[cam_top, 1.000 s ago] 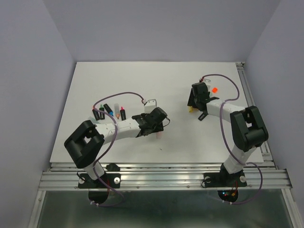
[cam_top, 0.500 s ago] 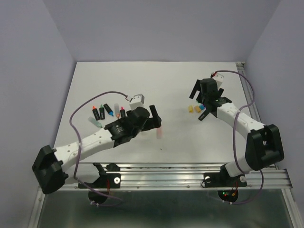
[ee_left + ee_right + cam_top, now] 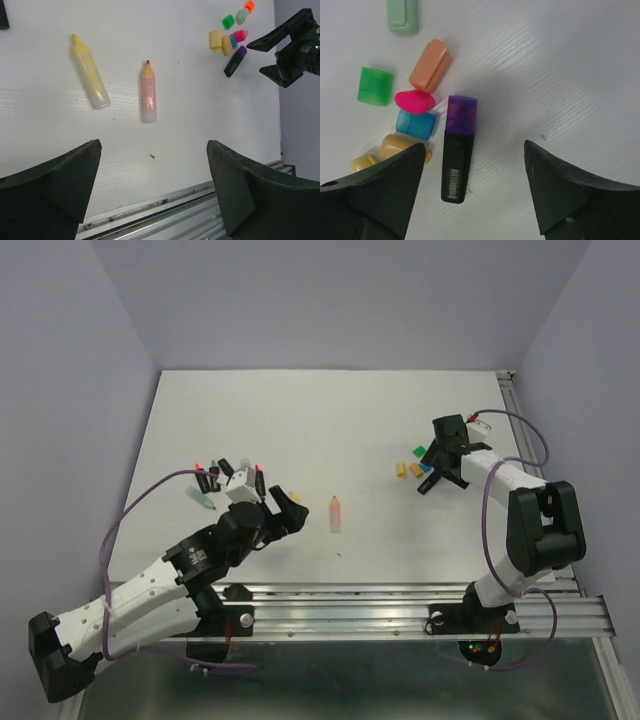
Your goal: Open the pen caps
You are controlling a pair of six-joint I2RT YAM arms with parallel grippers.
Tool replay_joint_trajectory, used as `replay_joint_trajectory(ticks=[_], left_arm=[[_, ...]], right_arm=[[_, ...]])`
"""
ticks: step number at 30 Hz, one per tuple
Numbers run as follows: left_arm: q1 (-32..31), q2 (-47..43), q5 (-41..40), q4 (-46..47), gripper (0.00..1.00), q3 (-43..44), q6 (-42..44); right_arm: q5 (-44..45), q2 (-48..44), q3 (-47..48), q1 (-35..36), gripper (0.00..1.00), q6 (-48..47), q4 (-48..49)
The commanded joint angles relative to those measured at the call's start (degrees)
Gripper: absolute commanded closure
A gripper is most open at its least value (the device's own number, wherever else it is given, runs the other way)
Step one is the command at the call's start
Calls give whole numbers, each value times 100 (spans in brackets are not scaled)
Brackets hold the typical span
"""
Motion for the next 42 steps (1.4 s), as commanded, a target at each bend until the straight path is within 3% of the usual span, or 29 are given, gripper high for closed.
replay_joint_trajectory(ticks=[1,8,18,27,37,42], left_arm=[[15,-268,-40,-149,1,-234,-218],[15,-462,-172,-378,1,-164,-271],[15,-435,-199,-387,1,-182,-341],[15,-427,-155,-369,1,-217,-341],[15,-532,-111,-395,1,-199,-332],[15,-550,-23,-334,1,-199,-227]], right_arm=[[-61,319,310,-85,18,187,-59],[-184,679,425,-261,29,231,99],[-342,1057,609,-332,30,73,407],[-263,1268,732,-349,39,64,433],[-52,1374,794,-376,57,90,302],[-78,1295,759,-376,75,-24,293]])
